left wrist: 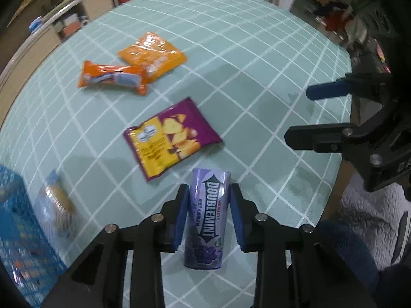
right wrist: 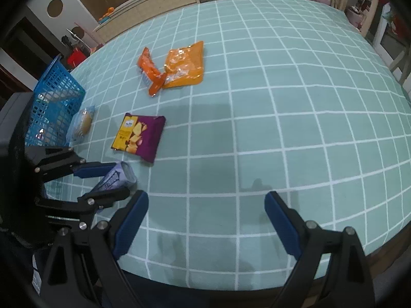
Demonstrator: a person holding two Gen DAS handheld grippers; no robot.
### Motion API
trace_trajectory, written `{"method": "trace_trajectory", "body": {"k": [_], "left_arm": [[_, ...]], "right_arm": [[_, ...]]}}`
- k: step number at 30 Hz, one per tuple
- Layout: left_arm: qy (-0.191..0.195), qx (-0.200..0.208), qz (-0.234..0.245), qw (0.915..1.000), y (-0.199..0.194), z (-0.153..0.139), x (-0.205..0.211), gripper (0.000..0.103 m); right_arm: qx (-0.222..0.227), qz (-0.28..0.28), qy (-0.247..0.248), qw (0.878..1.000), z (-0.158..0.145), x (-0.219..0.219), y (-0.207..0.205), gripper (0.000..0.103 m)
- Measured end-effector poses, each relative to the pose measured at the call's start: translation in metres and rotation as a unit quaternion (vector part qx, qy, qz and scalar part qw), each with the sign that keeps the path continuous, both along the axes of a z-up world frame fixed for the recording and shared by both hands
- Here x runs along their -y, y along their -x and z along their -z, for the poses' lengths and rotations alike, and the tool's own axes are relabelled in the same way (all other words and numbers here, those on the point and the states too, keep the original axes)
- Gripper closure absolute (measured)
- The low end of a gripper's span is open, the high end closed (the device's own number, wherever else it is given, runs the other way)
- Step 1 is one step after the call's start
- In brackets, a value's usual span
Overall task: Organize snacks
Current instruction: 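Close the left tool on the gum pack and lift it, then carry the gum pack over the basket and release it with the left tool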
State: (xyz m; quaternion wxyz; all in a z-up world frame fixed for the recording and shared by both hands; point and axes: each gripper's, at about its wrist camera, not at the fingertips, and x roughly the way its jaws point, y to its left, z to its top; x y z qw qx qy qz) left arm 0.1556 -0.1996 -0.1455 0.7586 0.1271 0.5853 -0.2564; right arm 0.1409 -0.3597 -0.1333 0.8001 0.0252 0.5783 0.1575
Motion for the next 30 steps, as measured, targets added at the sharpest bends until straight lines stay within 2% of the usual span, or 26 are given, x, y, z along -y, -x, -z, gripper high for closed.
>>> {"method": "trace_trajectory", "body": {"k": [6, 14, 17, 20, 24, 27, 30], "left_arm": [[0.034, 0.042, -0.066, 0.9963, 0.001, -0.048, -0.029, 0.074], [0.048, 0.113, -0.133, 0.9834, 0.005, -0.114, -0.076, 0.074], [0.057, 0.138, -0.174, 0.9734, 0.010, -0.139, -0.101, 0.074], [0.057, 0.160, -0.228, 0.9587, 0.016, -0.160, -0.133, 0.074], [0.057, 0.166, -0.283, 0.9429, 0.023, -0.168, -0.172, 0.074], [0.050, 0.158, -0.328, 0.9299, 0.028, -0.163, -0.205, 0.074], [0.058, 0.147, -0.359, 0.9201, 0.033, -0.159, -0.230, 0.074]], "right_arm": [[-0.001, -0.003, -0.010, 1.000, -0.003, -0.012, -0.010, 0.009], [0.021, -0.077, 0.018, 0.997, -0.012, -0.063, -0.031, 0.009], [0.024, -0.110, 0.037, 0.993, -0.011, -0.081, -0.038, 0.009], [0.008, -0.117, 0.044, 0.992, -0.003, -0.092, -0.044, 0.009], [-0.040, -0.056, 0.029, 0.997, 0.010, -0.096, -0.054, 0.009], [-0.071, -0.025, 0.019, 0.997, 0.017, -0.105, -0.058, 0.009], [-0.084, 0.008, 0.036, 0.996, 0.022, -0.120, -0.064, 0.009]]}}
